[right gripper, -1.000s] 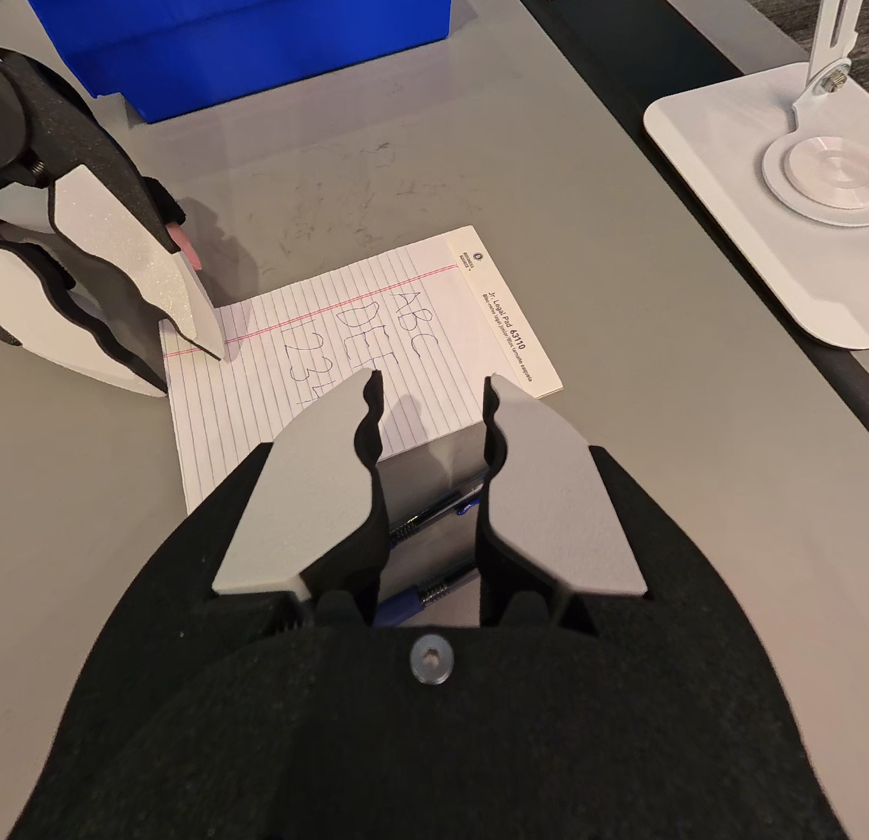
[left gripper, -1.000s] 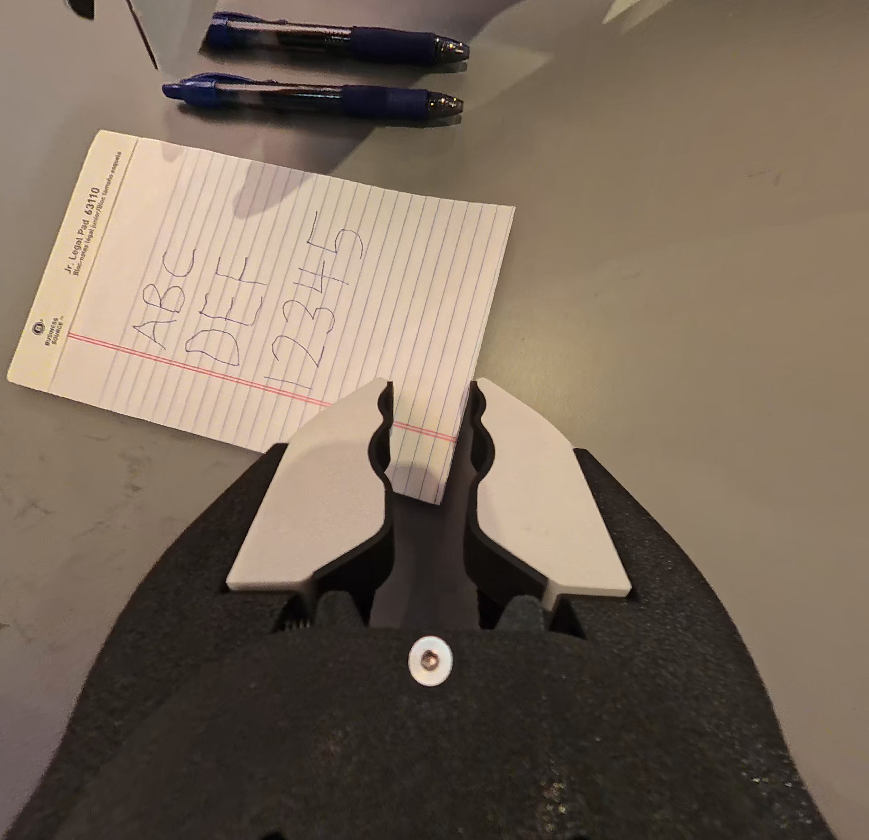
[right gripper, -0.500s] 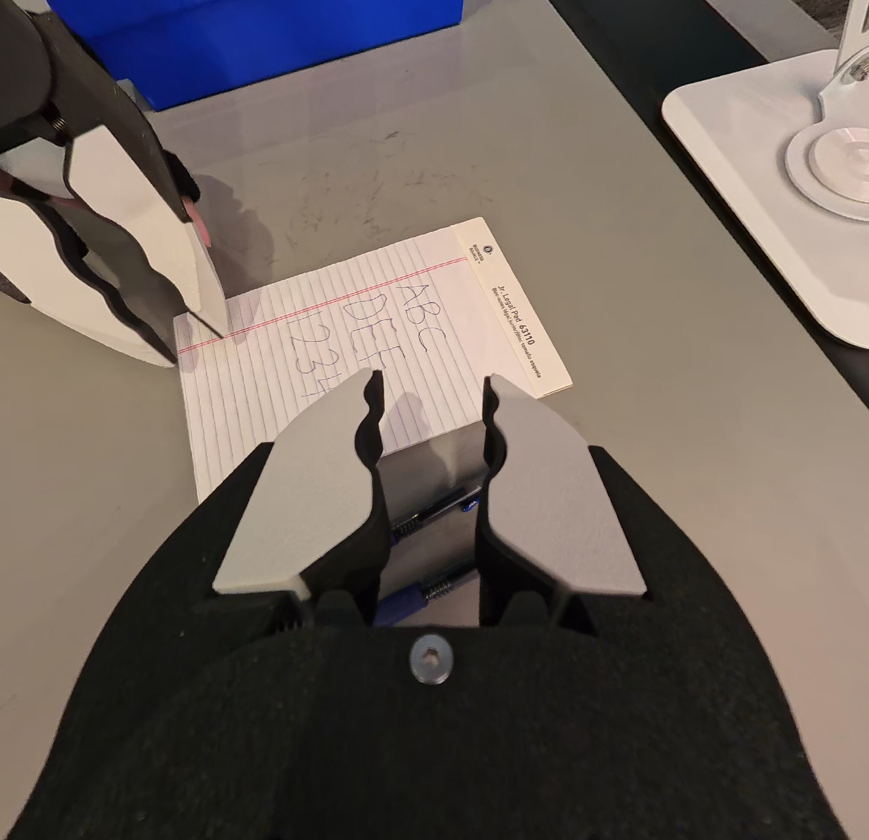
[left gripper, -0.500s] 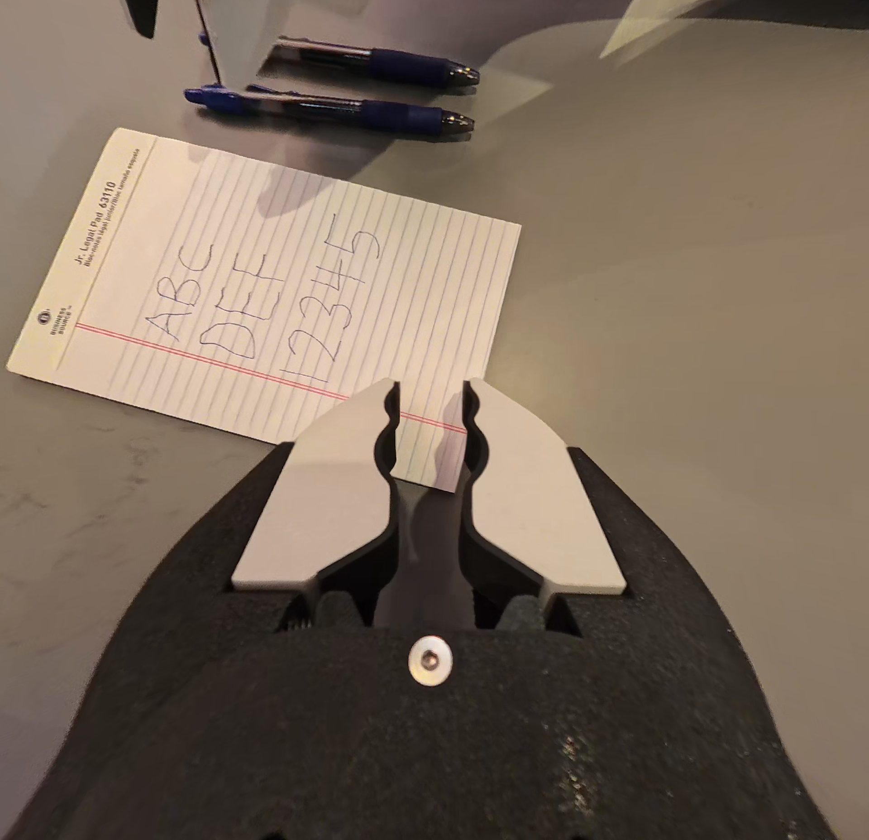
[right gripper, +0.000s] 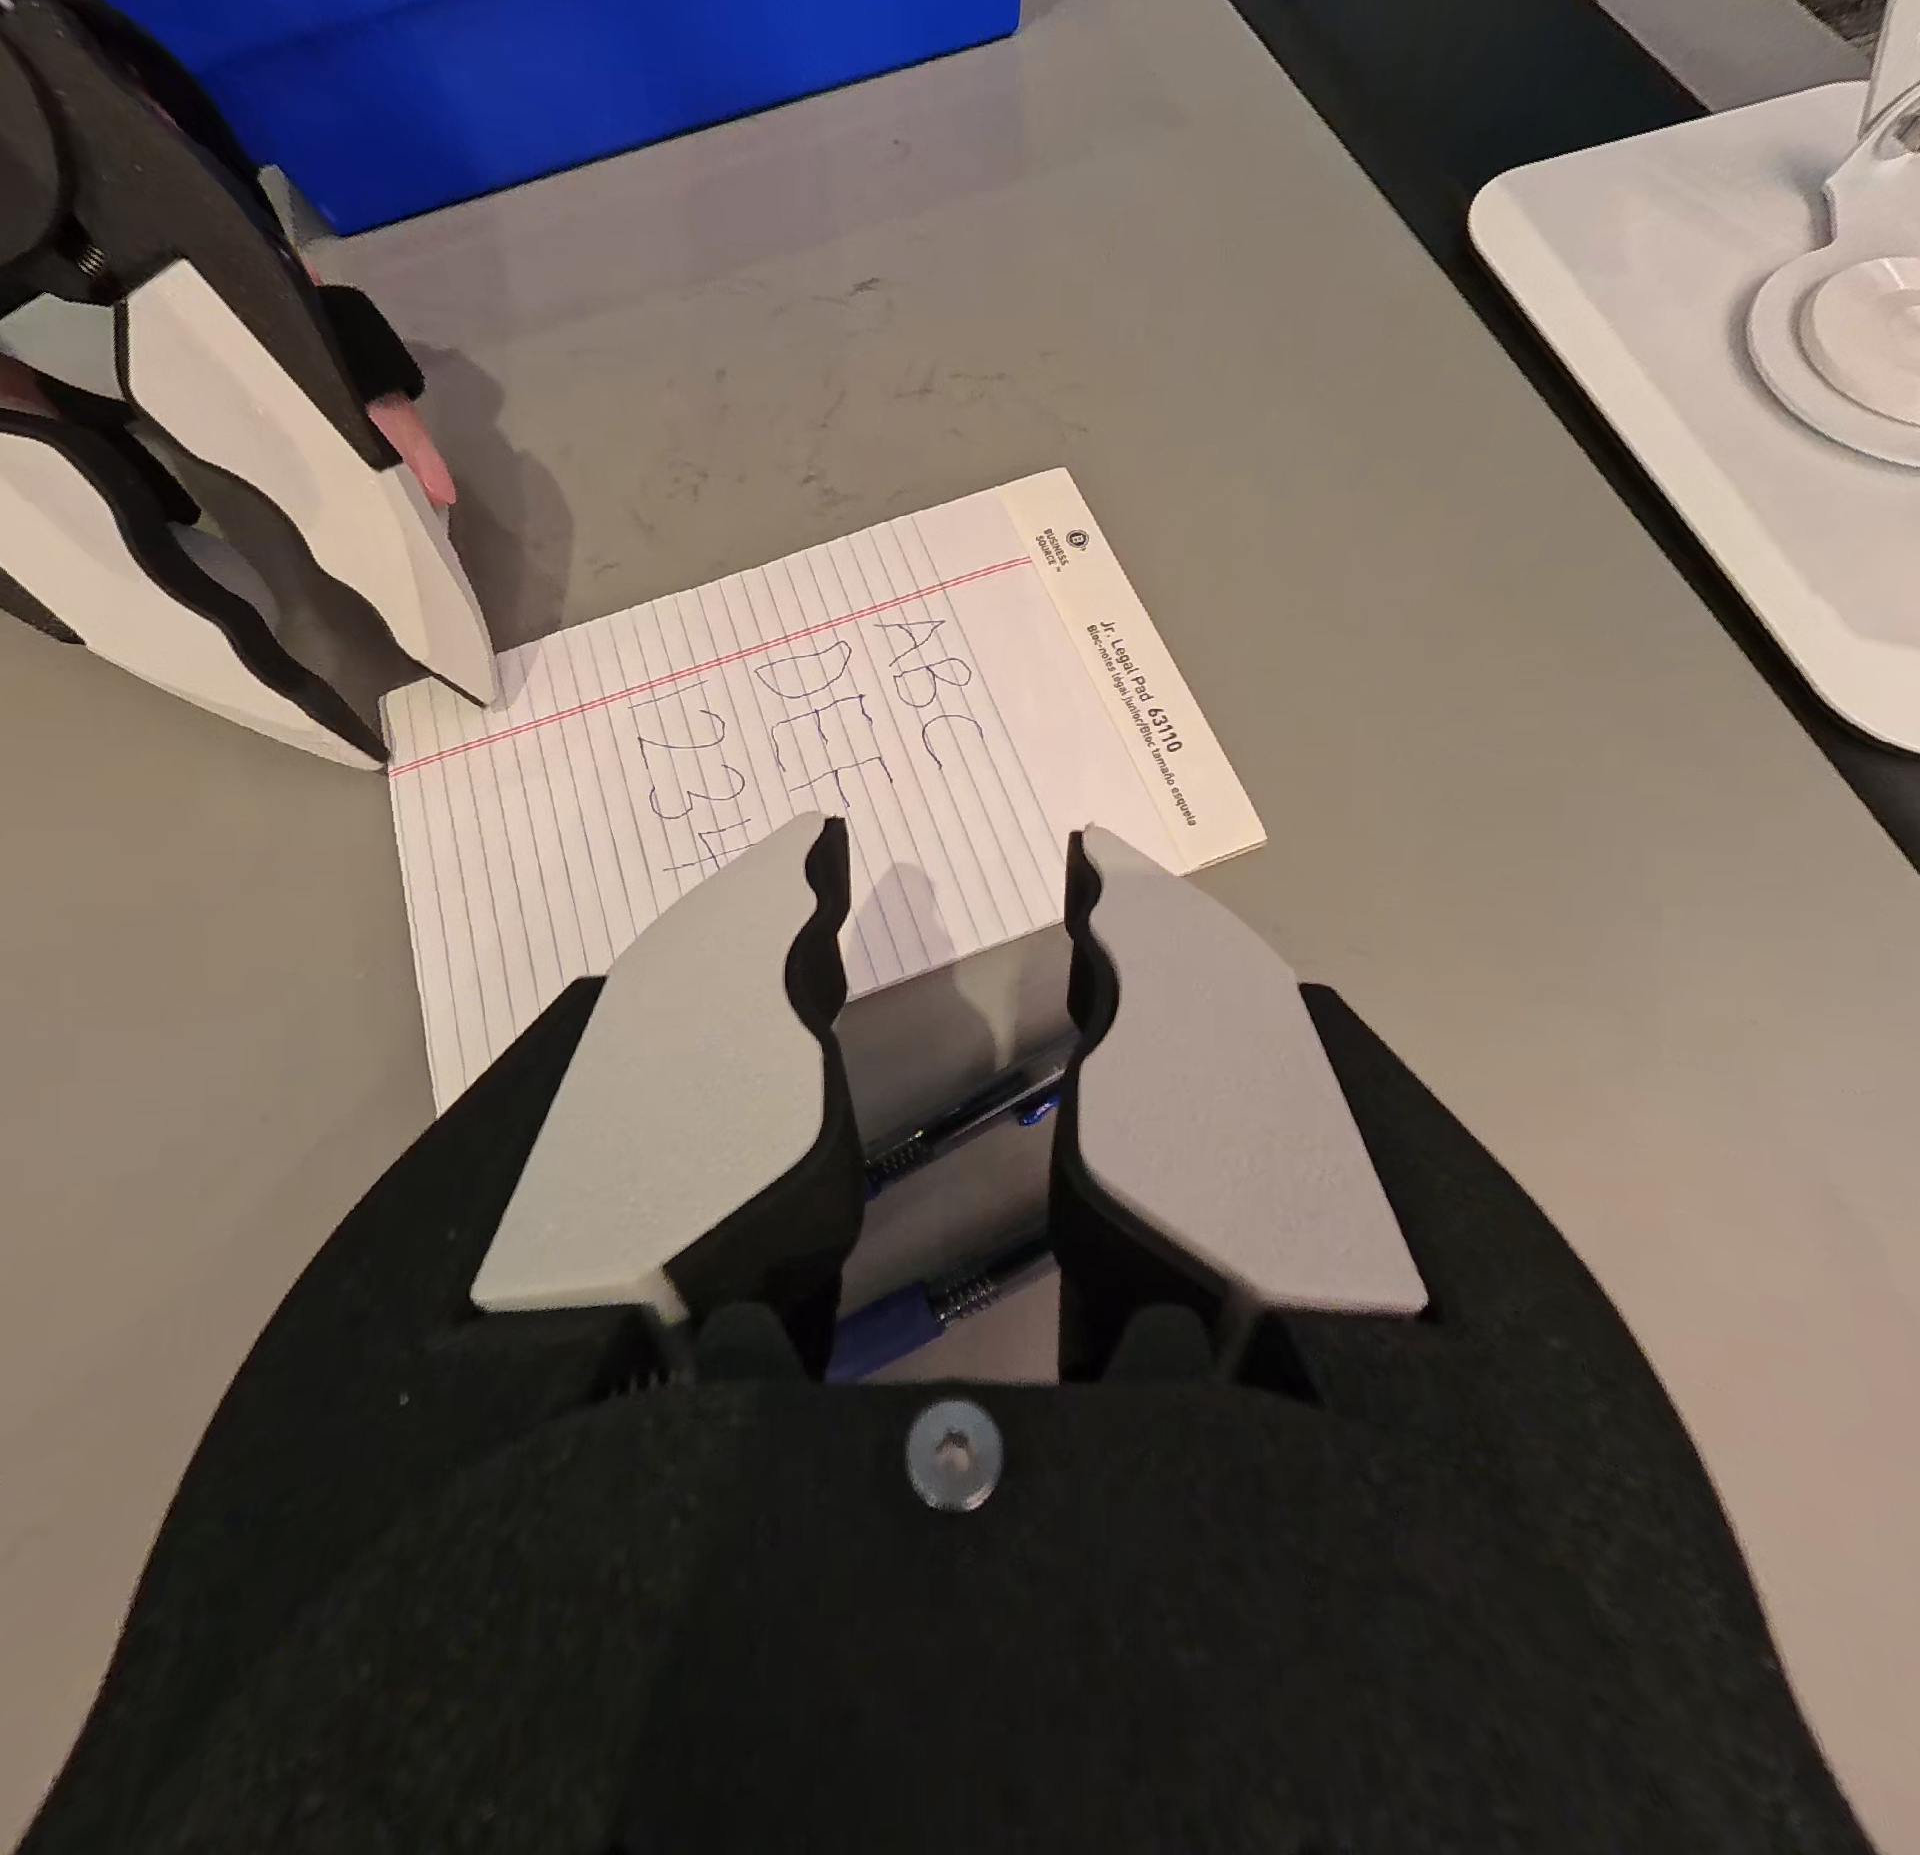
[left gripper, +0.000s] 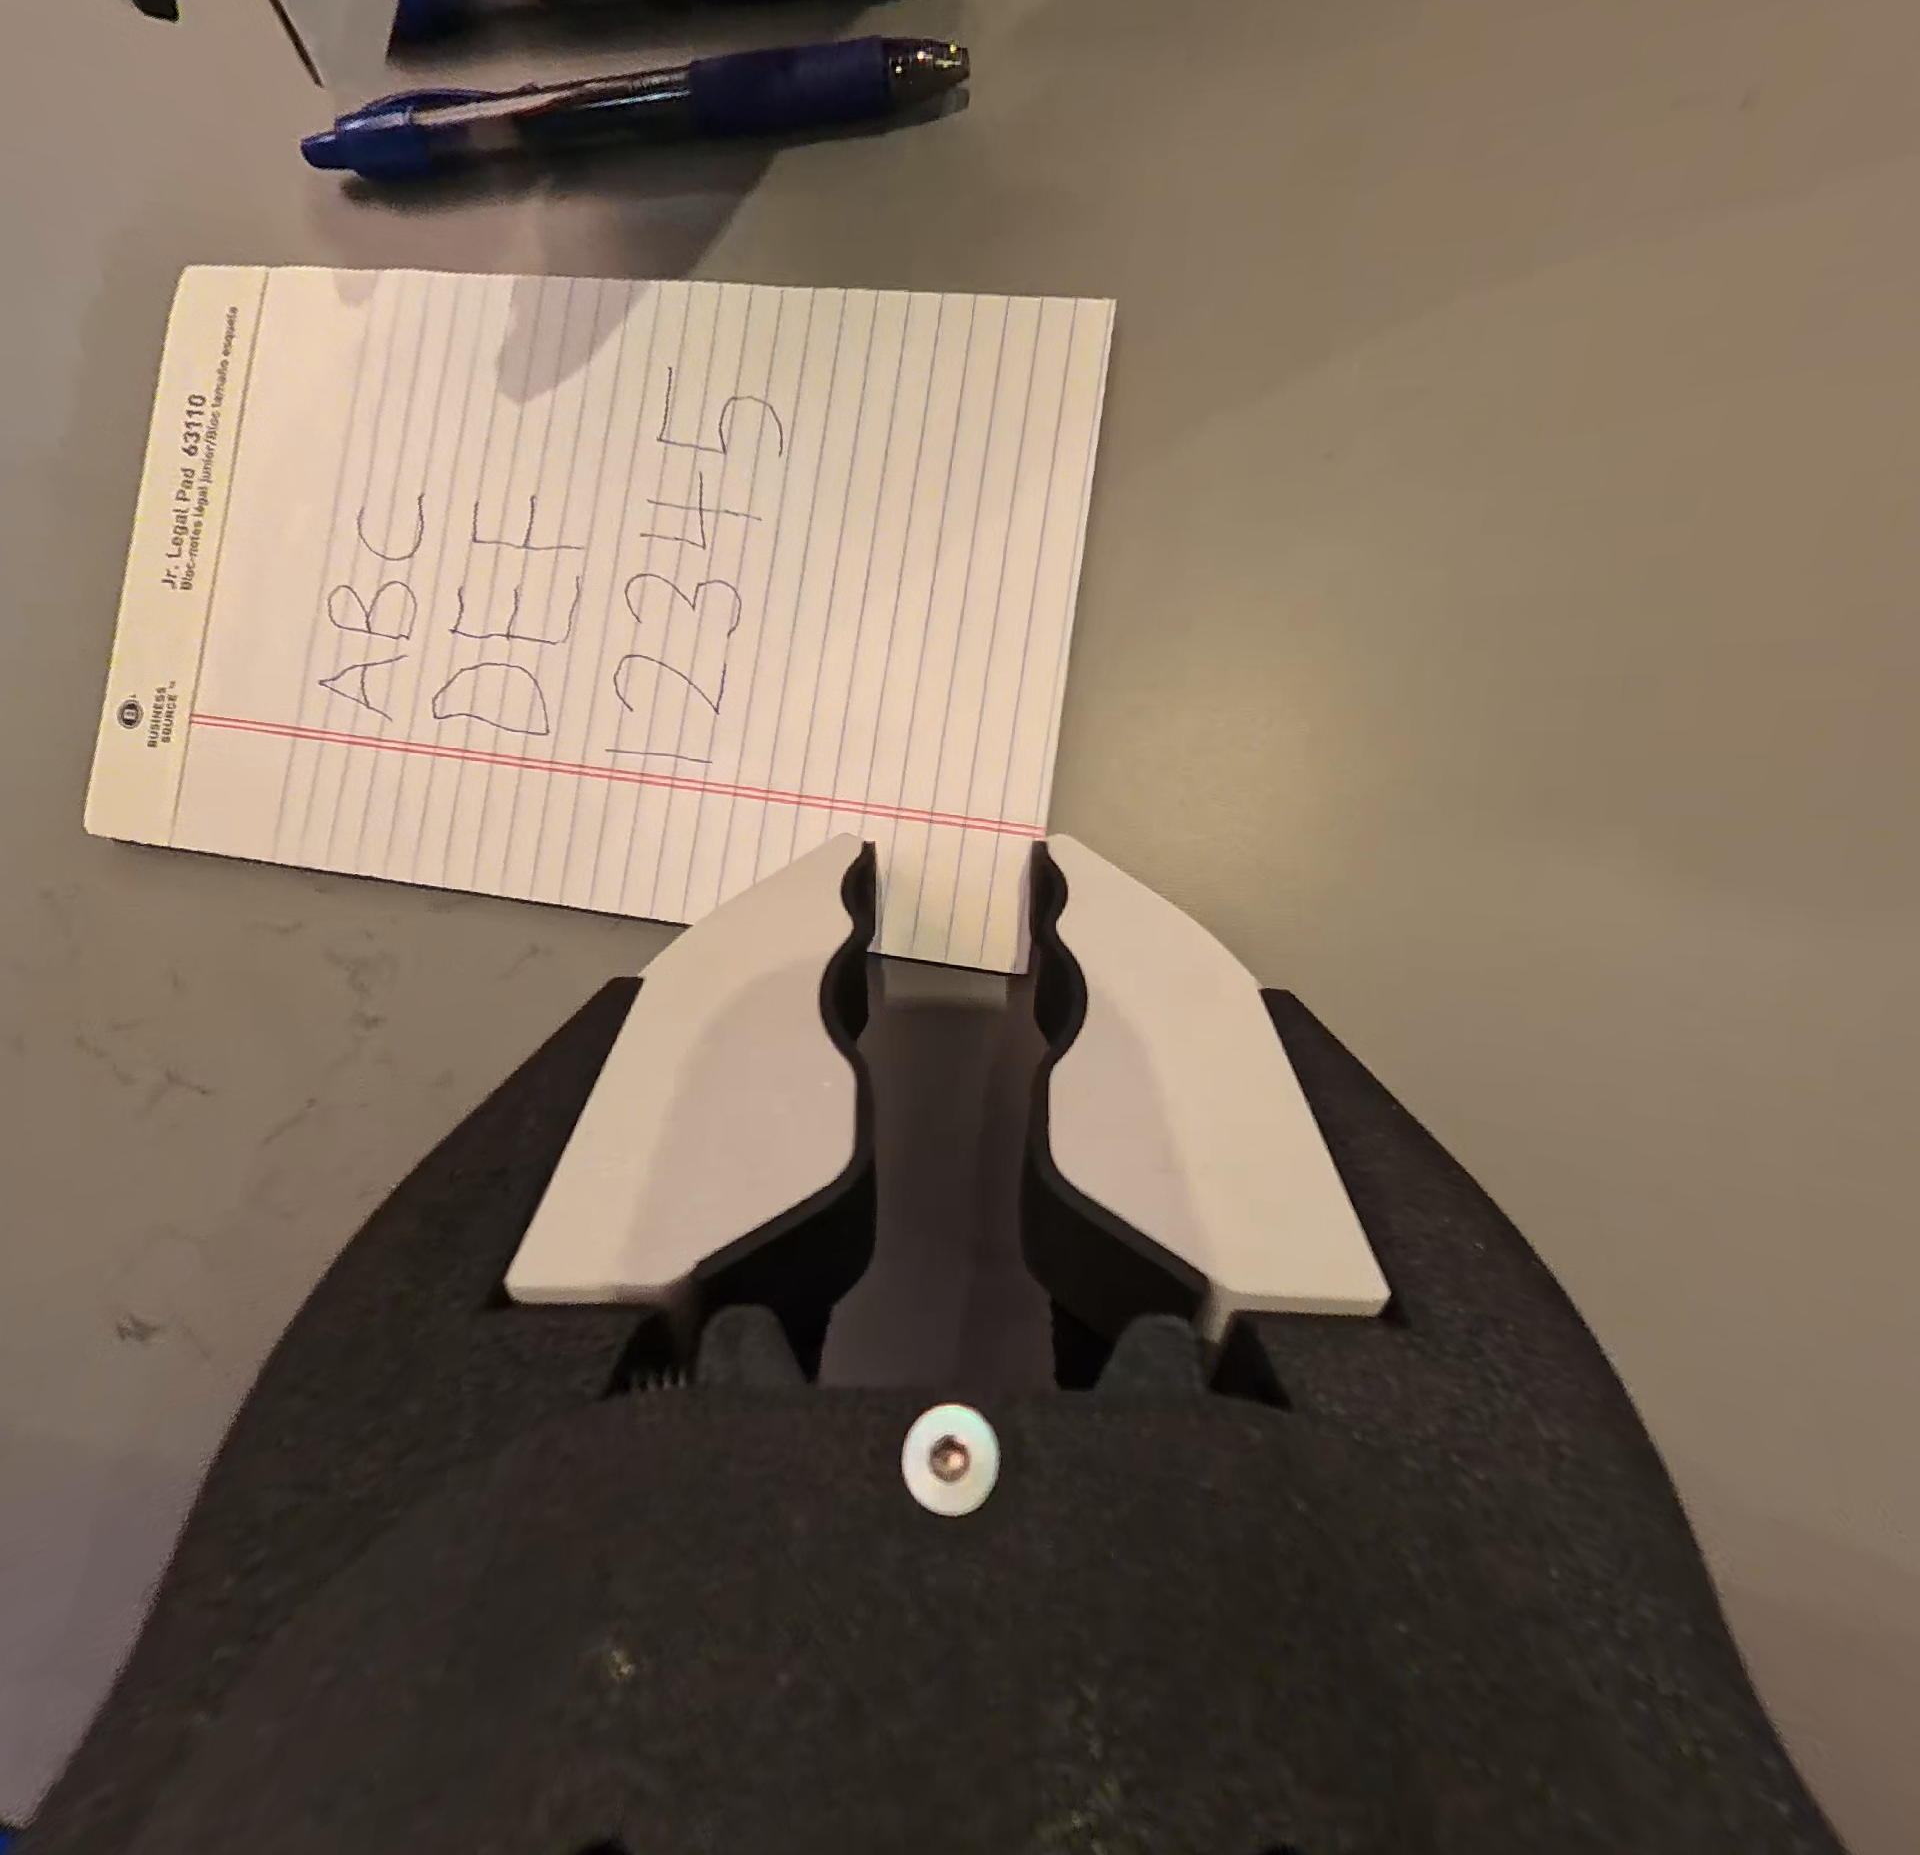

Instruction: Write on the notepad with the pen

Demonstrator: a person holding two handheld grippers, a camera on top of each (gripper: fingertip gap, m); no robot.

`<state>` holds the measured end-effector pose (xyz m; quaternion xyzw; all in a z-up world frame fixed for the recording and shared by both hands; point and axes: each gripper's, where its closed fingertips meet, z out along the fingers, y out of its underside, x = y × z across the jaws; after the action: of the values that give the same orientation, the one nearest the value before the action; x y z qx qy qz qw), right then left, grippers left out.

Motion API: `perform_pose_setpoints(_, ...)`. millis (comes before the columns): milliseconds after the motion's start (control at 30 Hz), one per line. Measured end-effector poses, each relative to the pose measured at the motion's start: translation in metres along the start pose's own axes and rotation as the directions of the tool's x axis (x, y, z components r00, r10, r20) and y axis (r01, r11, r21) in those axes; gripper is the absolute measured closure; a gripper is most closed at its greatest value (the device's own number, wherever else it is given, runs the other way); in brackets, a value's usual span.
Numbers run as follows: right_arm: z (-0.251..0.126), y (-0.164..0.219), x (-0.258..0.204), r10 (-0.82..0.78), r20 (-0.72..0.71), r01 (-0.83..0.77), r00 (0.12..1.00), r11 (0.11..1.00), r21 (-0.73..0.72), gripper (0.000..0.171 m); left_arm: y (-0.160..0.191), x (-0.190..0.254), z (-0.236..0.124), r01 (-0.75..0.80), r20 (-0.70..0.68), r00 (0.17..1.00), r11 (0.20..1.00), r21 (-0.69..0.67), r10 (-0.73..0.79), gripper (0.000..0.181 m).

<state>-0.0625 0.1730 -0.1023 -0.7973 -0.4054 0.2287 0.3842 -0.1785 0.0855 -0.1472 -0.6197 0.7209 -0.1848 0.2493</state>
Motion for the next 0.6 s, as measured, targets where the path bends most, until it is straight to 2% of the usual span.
perform_pose_setpoints(600, 0.0048, 0.0053, -0.0035, 0.001, 0.018, -0.001, 1.000, 1.000, -0.032, 0.132, -0.0006, -0.0036, -0.0048, 0.040, -0.022, 0.999, 0.999, 0.028, -0.039, 0.154)
